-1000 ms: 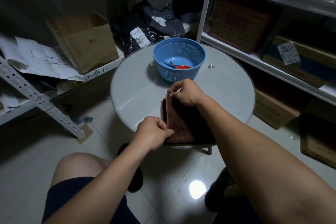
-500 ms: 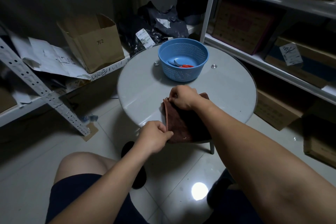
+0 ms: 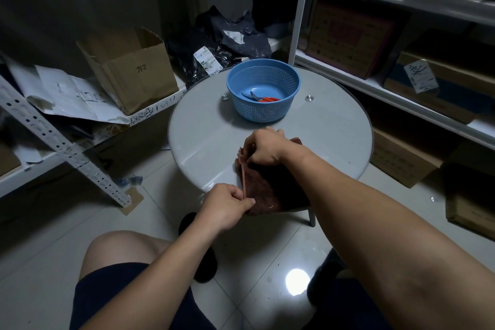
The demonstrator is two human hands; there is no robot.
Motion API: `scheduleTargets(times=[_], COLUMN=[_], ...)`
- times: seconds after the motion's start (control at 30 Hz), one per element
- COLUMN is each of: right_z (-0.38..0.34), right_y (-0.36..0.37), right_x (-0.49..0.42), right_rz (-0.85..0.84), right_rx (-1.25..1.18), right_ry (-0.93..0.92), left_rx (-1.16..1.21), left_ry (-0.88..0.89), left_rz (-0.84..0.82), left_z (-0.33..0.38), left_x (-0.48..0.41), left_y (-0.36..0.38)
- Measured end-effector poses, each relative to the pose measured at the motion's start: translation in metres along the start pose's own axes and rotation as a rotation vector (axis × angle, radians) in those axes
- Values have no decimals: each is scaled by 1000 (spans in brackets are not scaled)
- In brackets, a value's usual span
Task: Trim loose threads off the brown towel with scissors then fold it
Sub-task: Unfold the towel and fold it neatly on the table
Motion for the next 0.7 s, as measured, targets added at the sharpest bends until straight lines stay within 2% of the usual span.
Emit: scheduleTargets(times=[0.3,0.43,0.5,0.7], right_z=[11,21,24,32], right_y=[-2,-7,-11,2], right_x=[-3,-7,-10,-16], right_rz=[-60,-95,-68,22], right_rx=[-65,-264,-320,-267], right_ry=[31,49,64,174], left_rx=[-9,33,61,43], left_ry=[17,21,28,56], left_rz=[-11,35,70,129], left_z=[1,1,3,7], left_x=[-1,0,1,3], left_y=[1,1,-1,-4])
Point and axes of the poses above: each hand's wrist, its own x-axis away from the middle knuckle, its own y-axis out of the palm, z = x × y, the point moved 5 cm from there along -x, towards the middle knuckle, and after that the axes turned 14 degrees about y, right-handed, at the moved point
